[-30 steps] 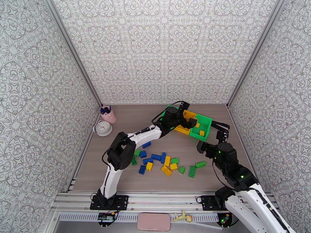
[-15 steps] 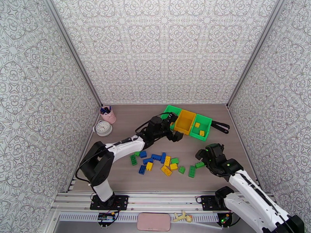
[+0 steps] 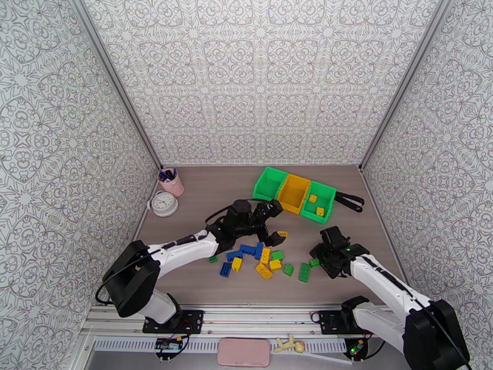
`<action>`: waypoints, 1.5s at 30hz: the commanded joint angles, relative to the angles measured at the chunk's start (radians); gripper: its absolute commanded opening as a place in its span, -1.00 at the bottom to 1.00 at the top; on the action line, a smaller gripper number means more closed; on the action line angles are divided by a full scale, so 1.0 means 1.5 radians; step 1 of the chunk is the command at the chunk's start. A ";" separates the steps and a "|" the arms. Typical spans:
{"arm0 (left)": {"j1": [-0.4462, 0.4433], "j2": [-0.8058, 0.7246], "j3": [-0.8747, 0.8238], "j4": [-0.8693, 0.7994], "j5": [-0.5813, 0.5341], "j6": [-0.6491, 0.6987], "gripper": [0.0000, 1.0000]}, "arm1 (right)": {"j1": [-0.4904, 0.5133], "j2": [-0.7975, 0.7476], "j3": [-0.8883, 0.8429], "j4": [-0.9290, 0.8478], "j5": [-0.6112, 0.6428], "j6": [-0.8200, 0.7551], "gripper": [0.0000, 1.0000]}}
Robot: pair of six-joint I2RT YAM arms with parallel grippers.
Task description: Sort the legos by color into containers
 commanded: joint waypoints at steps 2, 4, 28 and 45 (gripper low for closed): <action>-0.002 -0.020 -0.014 -0.017 0.022 0.037 0.99 | -0.009 0.019 -0.006 0.024 -0.004 0.002 0.25; -0.003 -0.021 -0.014 -0.017 0.027 0.038 0.99 | -0.009 0.025 -0.009 0.031 -0.006 0.002 0.17; 0.000 -0.082 -0.051 -0.039 -0.020 0.024 0.99 | -0.003 0.016 0.087 0.070 0.043 -0.234 -0.58; 0.023 -0.195 -0.136 -0.052 -0.081 -0.088 0.99 | 0.016 0.263 0.379 0.294 0.103 -0.648 -0.60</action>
